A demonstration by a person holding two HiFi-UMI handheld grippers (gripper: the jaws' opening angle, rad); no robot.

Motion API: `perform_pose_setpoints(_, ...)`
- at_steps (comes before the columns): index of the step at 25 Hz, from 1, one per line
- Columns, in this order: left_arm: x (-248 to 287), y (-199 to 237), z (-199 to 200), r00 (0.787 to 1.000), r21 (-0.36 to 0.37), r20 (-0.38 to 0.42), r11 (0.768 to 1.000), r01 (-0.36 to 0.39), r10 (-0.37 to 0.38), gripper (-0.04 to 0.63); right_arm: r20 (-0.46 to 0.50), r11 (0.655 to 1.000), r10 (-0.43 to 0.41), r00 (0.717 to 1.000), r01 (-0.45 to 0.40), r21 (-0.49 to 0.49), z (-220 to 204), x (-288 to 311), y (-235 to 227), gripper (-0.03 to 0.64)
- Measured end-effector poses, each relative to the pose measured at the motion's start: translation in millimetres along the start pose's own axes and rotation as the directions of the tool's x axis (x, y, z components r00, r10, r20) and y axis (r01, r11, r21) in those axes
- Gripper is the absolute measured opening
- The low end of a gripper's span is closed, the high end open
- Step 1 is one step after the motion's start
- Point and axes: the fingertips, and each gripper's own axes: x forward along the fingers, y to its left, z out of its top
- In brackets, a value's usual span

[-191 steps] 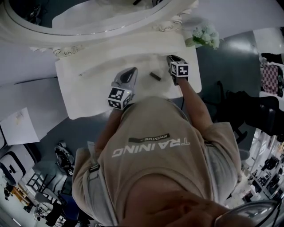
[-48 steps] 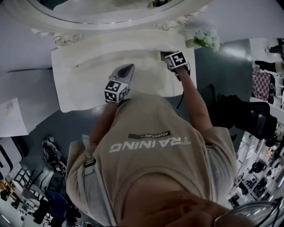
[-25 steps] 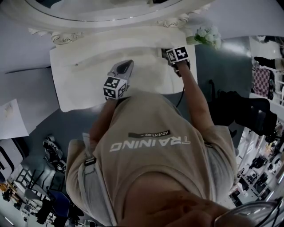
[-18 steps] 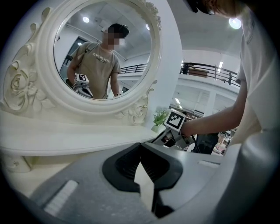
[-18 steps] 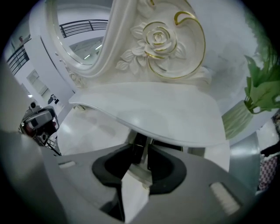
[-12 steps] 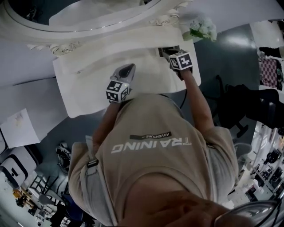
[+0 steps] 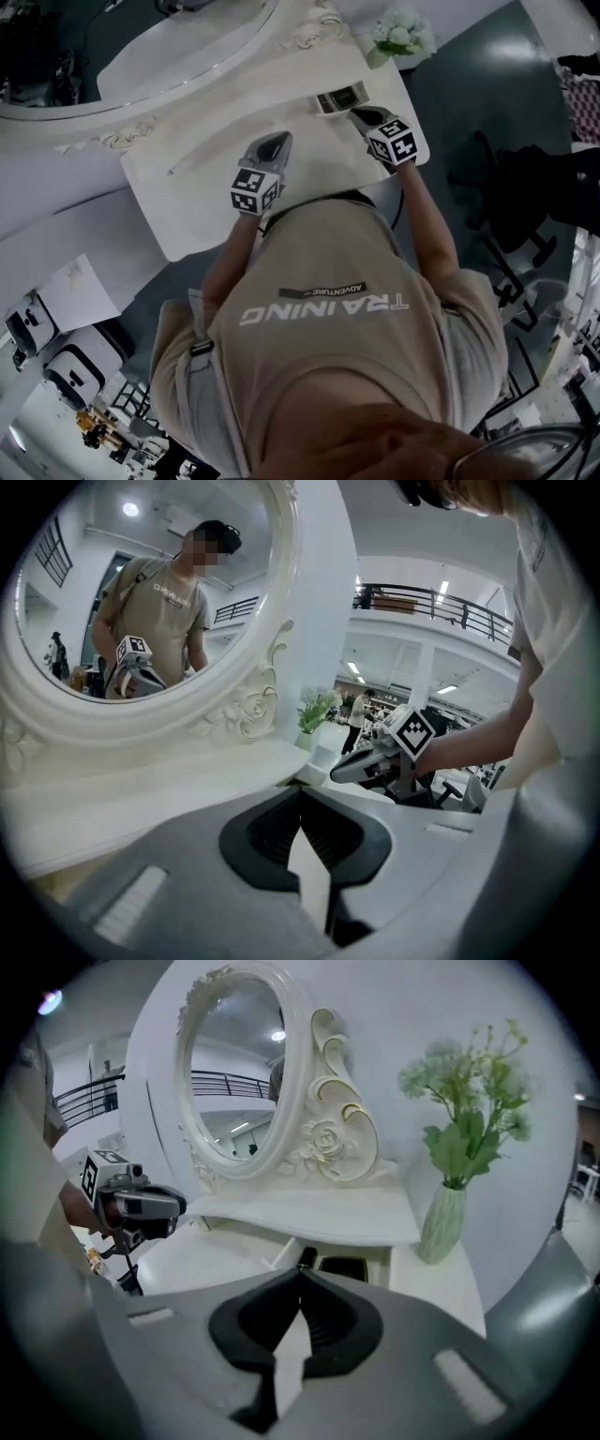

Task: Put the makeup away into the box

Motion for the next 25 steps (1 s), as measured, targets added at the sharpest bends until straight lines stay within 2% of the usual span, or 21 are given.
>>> perform_pose_setpoints(5, 30.7, -24.9, 6.0, 0.999, 0.031, -0.044, 0.999, 0.025, -0.024, 0.006, 0.054, 1.000, 0.005, 0.999, -0.007, 0.023, -23.0, -27.5, -25.2, 0.003)
perform_pose_setpoints(10, 69.7, -37.2, -10.4, 0.994, 0.051, -0.094, 0.997, 0.052, -0.047, 0.006, 0.058, 0.999, -0.022, 0.998, 0.020, 0.030, -44.2, -36.8, -54.2, 0.003)
perform_pose_setpoints(18, 119.7, -27.5, -49.3, 0.989, 0.012, -0.150, 1.000, 0.005, -0.004, 0.006, 0.091, 0.999, -0.044, 0.995, 0.041, 0.035, -58.9, -23.5, -86.7, 0.003)
perform_pose_setpoints(21, 125.8, -25.5, -60.2, 0.983, -0.006, -0.184, 1.000, 0.002, -0.003, 0.006, 0.083, 0.999, -0.015, 0.996, 0.011, 0.049, -57.2, -18.6, -87.6, 0.003)
perform_pose_setpoints(25, 135.1, -22.7, -71.0, 0.978, -0.028, -0.211, 1.000, 0.001, -0.007, 0.006, 0.059, 1.000, 0.019, 0.998, -0.021, 0.022, -56.5, -10.3, -88.7, 0.003)
